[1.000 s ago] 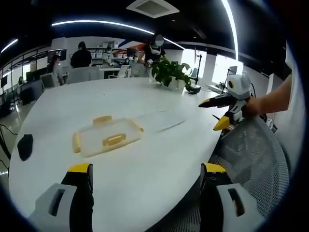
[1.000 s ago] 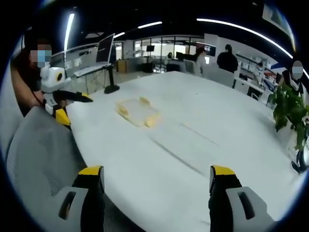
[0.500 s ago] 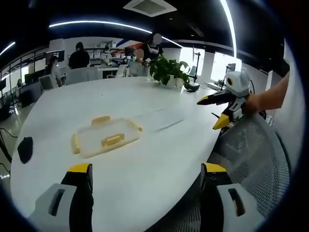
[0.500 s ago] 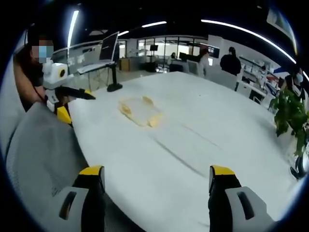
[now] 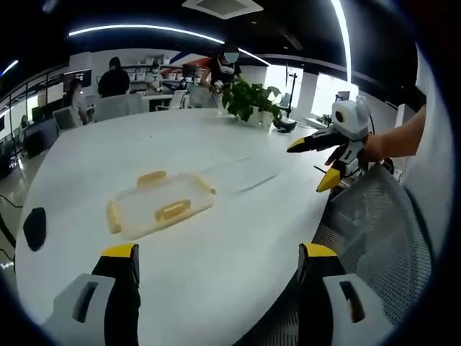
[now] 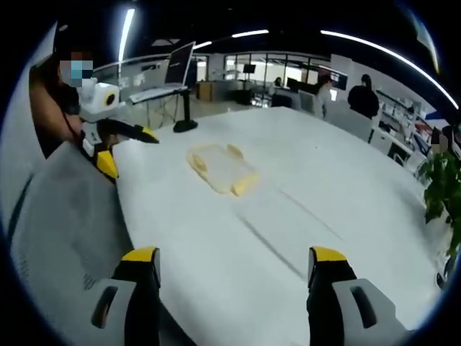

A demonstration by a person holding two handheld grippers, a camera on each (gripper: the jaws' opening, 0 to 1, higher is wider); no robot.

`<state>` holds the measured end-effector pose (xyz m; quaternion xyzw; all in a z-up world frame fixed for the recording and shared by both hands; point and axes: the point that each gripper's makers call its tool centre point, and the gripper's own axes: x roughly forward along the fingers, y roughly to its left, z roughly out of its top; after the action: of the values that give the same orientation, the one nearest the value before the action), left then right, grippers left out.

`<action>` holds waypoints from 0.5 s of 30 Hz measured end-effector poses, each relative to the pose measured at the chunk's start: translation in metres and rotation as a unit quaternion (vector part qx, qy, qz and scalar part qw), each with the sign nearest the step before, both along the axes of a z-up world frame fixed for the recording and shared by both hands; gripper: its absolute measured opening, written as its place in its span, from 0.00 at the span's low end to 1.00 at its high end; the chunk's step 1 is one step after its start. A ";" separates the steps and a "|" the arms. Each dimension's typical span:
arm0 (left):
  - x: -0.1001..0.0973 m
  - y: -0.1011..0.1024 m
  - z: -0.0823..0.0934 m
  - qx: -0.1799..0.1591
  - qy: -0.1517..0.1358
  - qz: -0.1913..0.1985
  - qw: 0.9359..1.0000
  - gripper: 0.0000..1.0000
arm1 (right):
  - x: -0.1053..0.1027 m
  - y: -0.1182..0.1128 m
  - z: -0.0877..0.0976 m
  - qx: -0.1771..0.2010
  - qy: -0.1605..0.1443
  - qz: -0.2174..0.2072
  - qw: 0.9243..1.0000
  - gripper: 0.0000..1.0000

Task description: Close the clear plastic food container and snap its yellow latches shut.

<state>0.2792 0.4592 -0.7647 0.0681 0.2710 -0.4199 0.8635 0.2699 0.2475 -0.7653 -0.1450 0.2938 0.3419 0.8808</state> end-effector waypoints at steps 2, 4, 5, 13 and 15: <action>0.002 0.000 -0.004 0.012 0.000 -0.005 1.000 0.91 | 0.001 0.002 -0.001 0.001 0.002 0.001 1.000 0.83; 0.005 -0.002 -0.004 0.009 0.000 -0.006 1.000 0.91 | 0.001 0.003 -0.003 0.005 0.004 0.003 1.000 0.83; 0.006 -0.003 -0.003 0.009 -0.001 -0.007 1.000 0.91 | 0.002 0.004 -0.005 0.003 0.005 0.004 1.000 0.82; 0.013 -0.006 -0.003 0.012 -0.003 -0.016 1.000 0.91 | 0.009 0.010 -0.003 0.008 0.005 0.010 1.000 0.82; 0.014 -0.007 -0.003 0.011 -0.004 -0.017 1.000 0.91 | 0.011 0.011 -0.003 0.008 0.002 0.012 1.000 0.82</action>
<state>0.2933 0.4522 -0.7673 0.0835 0.2712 -0.4315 0.8563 0.2812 0.2590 -0.7679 -0.1410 0.2911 0.3553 0.8770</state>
